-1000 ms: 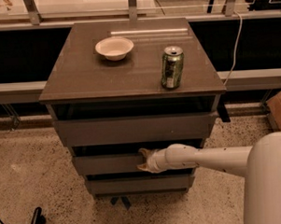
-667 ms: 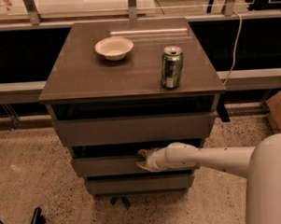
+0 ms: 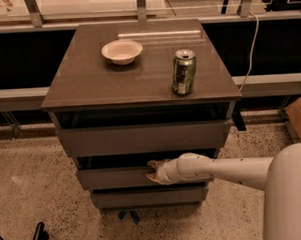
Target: Open middle drawer
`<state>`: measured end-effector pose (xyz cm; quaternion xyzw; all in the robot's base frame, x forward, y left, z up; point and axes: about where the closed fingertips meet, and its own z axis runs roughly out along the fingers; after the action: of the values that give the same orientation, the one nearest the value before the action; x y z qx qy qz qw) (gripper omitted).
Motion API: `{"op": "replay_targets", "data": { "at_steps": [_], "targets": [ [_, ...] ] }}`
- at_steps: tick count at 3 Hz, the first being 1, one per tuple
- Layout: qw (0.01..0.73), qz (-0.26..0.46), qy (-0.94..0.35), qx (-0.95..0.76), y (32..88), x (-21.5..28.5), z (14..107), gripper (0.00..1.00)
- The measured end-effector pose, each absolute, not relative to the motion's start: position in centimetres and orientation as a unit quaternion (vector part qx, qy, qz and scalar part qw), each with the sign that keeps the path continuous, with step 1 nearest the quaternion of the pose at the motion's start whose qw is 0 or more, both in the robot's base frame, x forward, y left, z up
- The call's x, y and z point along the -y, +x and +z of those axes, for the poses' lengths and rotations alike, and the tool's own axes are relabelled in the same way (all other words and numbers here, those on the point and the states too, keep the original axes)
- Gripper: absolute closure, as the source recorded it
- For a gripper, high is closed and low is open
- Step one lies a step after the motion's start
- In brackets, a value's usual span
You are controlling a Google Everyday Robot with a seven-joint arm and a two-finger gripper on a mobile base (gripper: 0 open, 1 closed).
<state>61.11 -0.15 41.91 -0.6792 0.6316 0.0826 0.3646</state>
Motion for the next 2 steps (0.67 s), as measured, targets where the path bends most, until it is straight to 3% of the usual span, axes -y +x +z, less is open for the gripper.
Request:
{"op": "replay_targets", "data": {
  "at_steps": [2],
  "targets": [
    [0.365,0.083,-0.679,-0.632,61.11,0.15,42.02,0.43]
  ]
}}
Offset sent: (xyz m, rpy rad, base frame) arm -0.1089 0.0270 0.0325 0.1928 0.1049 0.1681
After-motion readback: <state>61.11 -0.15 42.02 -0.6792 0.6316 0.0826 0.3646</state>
